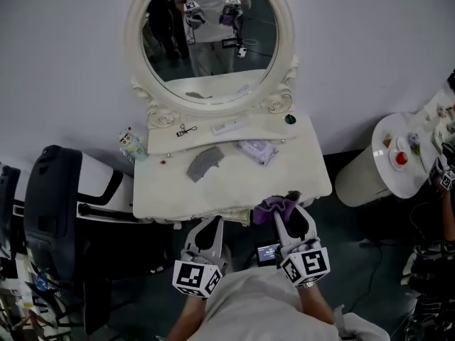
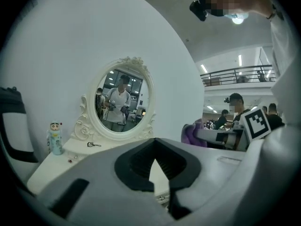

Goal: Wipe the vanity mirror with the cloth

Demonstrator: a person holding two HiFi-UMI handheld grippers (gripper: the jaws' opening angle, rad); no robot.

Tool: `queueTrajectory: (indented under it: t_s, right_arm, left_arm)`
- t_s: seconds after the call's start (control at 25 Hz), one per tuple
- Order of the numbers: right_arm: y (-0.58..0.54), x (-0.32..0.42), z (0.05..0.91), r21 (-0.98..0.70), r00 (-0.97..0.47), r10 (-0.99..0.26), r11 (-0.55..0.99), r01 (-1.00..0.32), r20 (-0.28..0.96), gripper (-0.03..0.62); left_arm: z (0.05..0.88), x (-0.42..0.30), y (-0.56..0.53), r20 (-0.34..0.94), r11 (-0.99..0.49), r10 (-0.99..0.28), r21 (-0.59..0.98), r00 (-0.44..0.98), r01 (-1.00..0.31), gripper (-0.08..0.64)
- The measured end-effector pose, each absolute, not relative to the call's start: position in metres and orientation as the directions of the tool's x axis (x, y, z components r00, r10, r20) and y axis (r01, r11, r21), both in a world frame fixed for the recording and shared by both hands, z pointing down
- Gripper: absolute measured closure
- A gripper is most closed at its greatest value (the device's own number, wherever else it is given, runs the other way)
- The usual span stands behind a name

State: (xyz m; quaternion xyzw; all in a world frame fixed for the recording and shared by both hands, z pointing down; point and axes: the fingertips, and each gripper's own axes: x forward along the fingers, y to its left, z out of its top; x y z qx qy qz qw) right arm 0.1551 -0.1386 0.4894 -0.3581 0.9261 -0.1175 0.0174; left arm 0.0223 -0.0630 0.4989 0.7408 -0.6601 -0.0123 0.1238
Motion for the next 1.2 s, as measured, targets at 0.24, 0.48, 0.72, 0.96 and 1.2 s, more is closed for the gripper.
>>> queueTrajectory:
  t_s: [0.24,0.48,0.72,0.96,1.2]
  right_arm:
    - [-0.104,0.15,0.495,-0.257,-0.772,-0.633,0.739,-0.622,0.047,0.431]
    - [-0.055,0.134,0.486,-0.221,-0.762,-0.647,0.738,-0.637,0.037,0.431]
    - [0.016,0.09,0.485,-0.266,-0.742,-0.669,0.709,-0.653,0.037,0.431]
    - [0.096,0.063,0.49,-0.249,-0.713,-0.697,0.679,-0.691,0.077,0.431]
    - [0.134,0.086,0.495,-0.234,-0.654,-0.75,0.62,-0.749,0.104,0.431]
  left_arm:
    - [0.497,0.028,-0.016,0.133,-0.081,-0.986,0.143,0.1,-0.986,0.557]
    - [0.489,0.018,0.022,0.102,-0.142,-0.983,0.131,0.155,-0.981,0.557]
    - [0.483,-0.026,0.1,0.086,-0.157,-0.982,0.108,0.167,-0.982,0.557]
    - [0.495,-0.061,0.158,0.085,-0.192,-0.975,0.16,0.207,-0.968,0.555]
    - [0.501,-0.044,0.186,0.077,-0.265,-0.956,0.181,0.283,-0.947,0.557]
